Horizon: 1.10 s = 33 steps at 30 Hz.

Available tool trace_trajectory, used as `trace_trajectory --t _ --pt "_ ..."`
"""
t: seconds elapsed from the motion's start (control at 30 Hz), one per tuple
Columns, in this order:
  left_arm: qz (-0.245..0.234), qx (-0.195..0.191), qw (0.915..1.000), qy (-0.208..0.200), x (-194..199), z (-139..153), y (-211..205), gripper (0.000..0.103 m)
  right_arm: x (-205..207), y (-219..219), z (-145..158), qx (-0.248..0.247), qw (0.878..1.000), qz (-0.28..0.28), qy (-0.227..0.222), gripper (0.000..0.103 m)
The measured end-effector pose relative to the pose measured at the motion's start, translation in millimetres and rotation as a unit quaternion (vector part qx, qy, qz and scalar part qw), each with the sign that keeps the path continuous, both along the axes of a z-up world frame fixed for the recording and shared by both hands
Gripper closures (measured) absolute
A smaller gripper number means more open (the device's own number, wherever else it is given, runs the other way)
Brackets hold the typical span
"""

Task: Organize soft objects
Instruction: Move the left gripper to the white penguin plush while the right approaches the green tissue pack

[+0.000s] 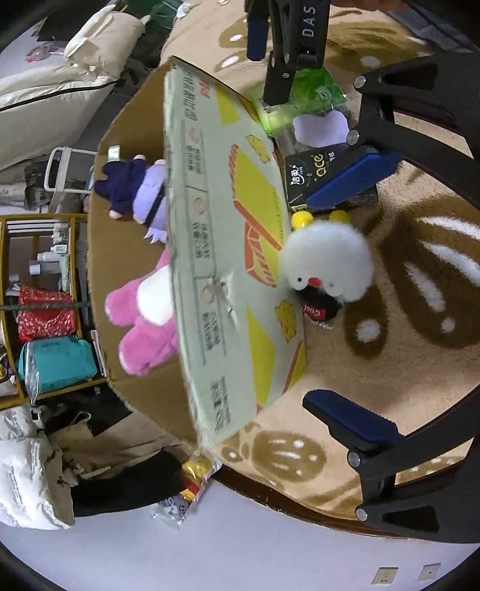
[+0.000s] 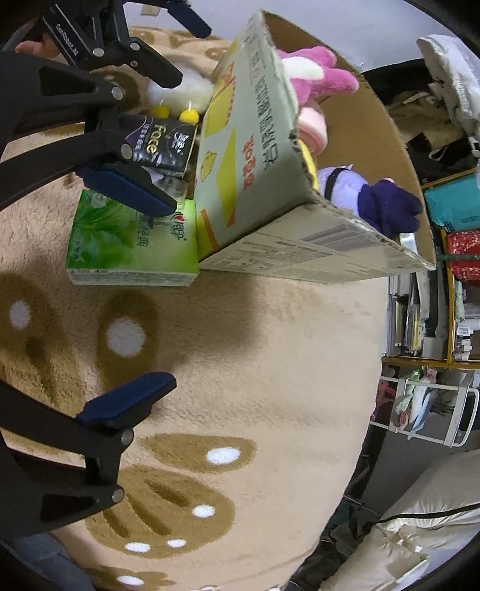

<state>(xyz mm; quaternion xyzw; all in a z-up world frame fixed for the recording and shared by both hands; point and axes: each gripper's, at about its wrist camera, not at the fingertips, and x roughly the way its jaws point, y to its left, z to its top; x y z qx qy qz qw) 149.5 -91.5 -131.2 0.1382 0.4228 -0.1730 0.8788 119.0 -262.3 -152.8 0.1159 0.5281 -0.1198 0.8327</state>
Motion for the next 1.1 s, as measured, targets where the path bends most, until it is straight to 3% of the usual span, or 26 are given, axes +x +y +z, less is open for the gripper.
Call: trace_trajectory --t 0.4,0.7,0.77,0.93,1.0,1.1 --pt "0.01 0.011 0.9995 0.029 10.4 -27.9 -5.3 0.005 8.0 14.9 -9.6 0.01 0.999 0.037 0.015 0.013" --pt "0.017 0.004 0.9992 0.037 16.6 -35.7 -7.9 0.006 10.6 13.8 -15.5 0.03 0.999 0.032 0.019 0.013" --pt "0.015 -0.003 0.999 0.043 18.1 -38.4 -7.1 0.009 11.3 13.9 -16.0 0.032 0.999 0.032 0.02 0.013" --pt "-0.002 -0.038 0.997 0.068 18.6 -45.0 -5.2 0.033 13.3 17.3 -23.4 0.036 0.998 0.043 0.031 0.014" --pt "-0.01 -0.038 0.997 0.066 16.7 -44.5 -7.7 0.04 13.9 17.3 -29.0 0.077 0.996 0.039 0.034 0.032" --pt "-0.012 -0.039 0.9968 0.069 14.7 -44.0 -10.0 0.047 15.3 21.2 -29.5 0.057 0.996 0.051 0.037 0.039"
